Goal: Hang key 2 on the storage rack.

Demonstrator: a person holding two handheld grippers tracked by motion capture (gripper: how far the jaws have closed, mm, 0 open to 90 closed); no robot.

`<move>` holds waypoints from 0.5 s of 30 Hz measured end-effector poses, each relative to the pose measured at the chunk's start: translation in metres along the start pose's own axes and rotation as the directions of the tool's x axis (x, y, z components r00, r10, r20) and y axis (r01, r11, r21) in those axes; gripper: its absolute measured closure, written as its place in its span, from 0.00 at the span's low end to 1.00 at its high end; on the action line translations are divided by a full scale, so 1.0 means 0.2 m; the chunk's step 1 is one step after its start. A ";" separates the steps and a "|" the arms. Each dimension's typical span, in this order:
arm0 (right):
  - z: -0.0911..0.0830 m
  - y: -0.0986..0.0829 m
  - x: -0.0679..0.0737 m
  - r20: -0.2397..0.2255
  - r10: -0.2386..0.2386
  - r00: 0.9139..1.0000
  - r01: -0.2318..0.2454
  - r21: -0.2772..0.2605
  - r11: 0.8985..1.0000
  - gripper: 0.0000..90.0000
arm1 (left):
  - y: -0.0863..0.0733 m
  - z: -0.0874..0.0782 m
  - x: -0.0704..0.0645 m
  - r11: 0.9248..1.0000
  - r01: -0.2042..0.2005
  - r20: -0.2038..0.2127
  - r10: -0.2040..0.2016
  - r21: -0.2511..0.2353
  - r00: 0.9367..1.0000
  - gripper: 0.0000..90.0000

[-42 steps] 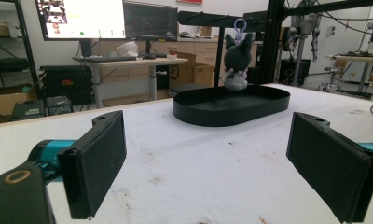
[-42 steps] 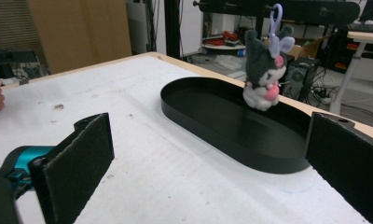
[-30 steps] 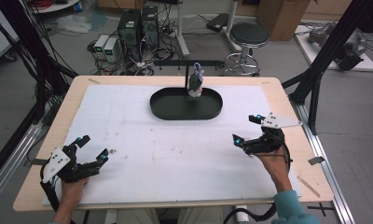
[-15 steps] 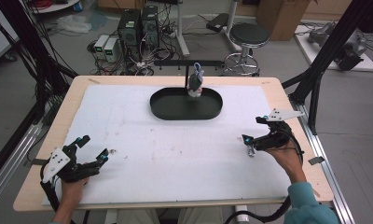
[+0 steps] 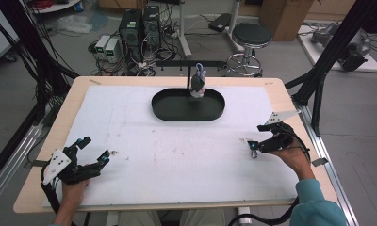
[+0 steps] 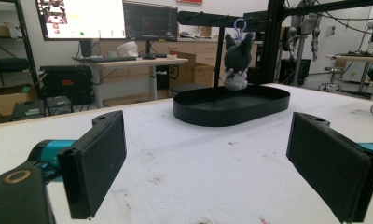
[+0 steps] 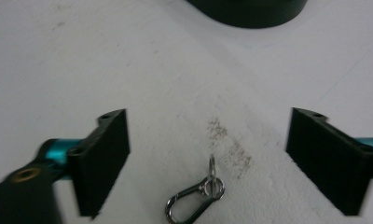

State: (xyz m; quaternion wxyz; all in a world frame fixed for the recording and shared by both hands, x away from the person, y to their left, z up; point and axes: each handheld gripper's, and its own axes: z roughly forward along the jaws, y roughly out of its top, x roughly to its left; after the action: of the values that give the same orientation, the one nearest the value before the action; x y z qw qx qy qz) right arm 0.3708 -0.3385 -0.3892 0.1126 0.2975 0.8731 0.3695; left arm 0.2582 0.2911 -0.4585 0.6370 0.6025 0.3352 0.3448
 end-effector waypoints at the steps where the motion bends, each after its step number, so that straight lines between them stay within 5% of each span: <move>1: 0.01 0.00 0.00 -0.006 0.003 1.000 -0.003 0.013 1.000 0.20 | 0.00 0.00 0.00 1.000 0.000 0.000 0.000 0.000 1.000 0.14; 15: 0.05 -0.04 -0.04 -0.050 -0.032 0.998 0.039 0.147 0.988 0.46 | 0.00 0.00 0.00 1.000 -0.004 0.002 0.004 0.004 1.000 0.14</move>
State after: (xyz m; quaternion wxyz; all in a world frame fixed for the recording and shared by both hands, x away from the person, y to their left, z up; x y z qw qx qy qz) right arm 0.3773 -0.3416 -0.4019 0.0758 0.2806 0.9058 0.3084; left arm 0.2581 0.2914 -0.4585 0.6356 0.6045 0.3342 0.3448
